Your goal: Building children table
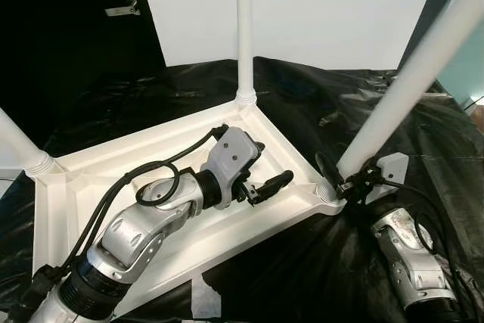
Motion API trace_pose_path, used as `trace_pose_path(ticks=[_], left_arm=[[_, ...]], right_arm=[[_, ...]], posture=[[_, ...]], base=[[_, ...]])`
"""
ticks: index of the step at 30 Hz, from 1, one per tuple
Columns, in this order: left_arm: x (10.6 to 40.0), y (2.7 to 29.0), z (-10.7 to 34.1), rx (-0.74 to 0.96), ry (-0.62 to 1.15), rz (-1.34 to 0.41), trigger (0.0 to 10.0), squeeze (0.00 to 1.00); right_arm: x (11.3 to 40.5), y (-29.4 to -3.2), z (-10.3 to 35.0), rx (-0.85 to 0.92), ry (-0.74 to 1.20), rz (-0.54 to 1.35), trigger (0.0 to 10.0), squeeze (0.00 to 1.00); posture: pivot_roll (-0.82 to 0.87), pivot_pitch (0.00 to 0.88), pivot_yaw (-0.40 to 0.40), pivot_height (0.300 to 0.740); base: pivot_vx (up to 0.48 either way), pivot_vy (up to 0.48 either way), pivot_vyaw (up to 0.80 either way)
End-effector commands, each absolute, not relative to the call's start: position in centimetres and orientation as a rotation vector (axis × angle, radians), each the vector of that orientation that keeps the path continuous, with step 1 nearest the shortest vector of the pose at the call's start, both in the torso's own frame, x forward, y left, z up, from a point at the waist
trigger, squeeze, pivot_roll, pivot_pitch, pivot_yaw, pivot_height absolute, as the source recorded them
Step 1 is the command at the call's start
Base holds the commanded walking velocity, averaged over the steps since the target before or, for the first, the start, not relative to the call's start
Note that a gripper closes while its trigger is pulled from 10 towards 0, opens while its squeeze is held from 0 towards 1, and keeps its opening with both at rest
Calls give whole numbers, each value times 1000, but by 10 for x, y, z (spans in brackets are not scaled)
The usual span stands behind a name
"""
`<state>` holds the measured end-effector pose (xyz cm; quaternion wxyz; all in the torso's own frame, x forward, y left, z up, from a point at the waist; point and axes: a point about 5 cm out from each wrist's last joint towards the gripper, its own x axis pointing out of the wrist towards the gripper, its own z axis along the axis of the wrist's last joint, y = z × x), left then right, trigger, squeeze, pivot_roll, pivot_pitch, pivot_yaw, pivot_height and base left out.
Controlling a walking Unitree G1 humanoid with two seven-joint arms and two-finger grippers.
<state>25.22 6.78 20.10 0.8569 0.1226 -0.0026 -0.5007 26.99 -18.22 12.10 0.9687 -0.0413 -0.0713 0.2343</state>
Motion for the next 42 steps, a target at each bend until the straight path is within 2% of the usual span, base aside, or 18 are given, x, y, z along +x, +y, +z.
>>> trace_pose_path(ticks=[1, 5, 12, 18, 20, 22, 24, 30, 31, 32, 33, 40, 41, 42], left_arm=[[245, 66, 202, 265, 2, -1184, 10000, 0], [246, 67, 202, 266, 2, -1183, 10000, 0], [245, 65, 202, 265, 0, -1185, 10000, 0], [247, 64, 204, 255, -7, -1168, 10000, 0], [250, 64, 205, 221, 9, -1153, 10000, 0], [250, 64, 205, 221, 9, -1153, 10000, 0], [255, 65, 209, 153, 33, -1122, 10000, 0], [255, 65, 211, 153, 16, -1124, 10000, 0], [255, 65, 211, 138, 14, -1131, 10000, 753], [255, 65, 211, 138, 14, -1131, 10000, 753], [255, 65, 212, 119, 13, -1130, 10000, 1000], [255, 63, 221, 74, -29, -1149, 10000, 1000], [257, 56, 229, 61, -69, -1162, 10000, 906], [257, 56, 229, 61, -69, -1162, 10000, 906]], right_arm=[[253, -187, 74, -33, 132, 534, 10000, 0], [258, -198, 84, -50, 119, 556, 10000, 0], [259, -201, 86, -56, 119, 560, 10000, 0], [263, -199, 84, -29, 103, 408, 10000, 0], [269, -191, 97, 11, 23, 260, 10000, 0], [269, -191, 97, 11, 23, 260, 10000, 0], [269, -172, 119, 22, -83, 170, 10000, 0], [270, -162, 126, 22, -103, 178, 10000, 0], [273, -159, 137, 11, -140, 192, 10000, 0], [273, -159, 137, 11, -140, 192, 10000, 0], [275, -160, 146, 6, -170, 201, 10000, 0], [282, -164, 165, -11, -203, 222, 10000, 0], [286, -162, 172, -58, -203, 278, 10000, 0], [286, -162, 172, -58, -203, 278, 10000, 0]], posture=[[-46, 8, 53, 740], [-48, 5, 53, 740], [-45, 3, 46, 740], [-46, 0, 43, 740], [-47, 0, 40, 740], [-47, 0, 40, 740], [-47, 0, 34, 740], [-50, 0, 34, 740], [-49, 0, 29, 740], [-49, 0, 29, 740], [-49, 0, 28, 740], [-52, 0, 12, 740], [-50, 0, -3, 740], [-50, 0, -3, 740]], base=[[0, 0, 0], [0, 0, 0], [0, 0, 0], [0, 0, 0], [0, 0, 0], [0, 0, 0], [0, 0, 0], [0, 0, 0], [0, 0, 0], [0, 0, 0], [0, 0, 0], [0, 0, 0], [0, 0, 0], [0, 0, 0]])
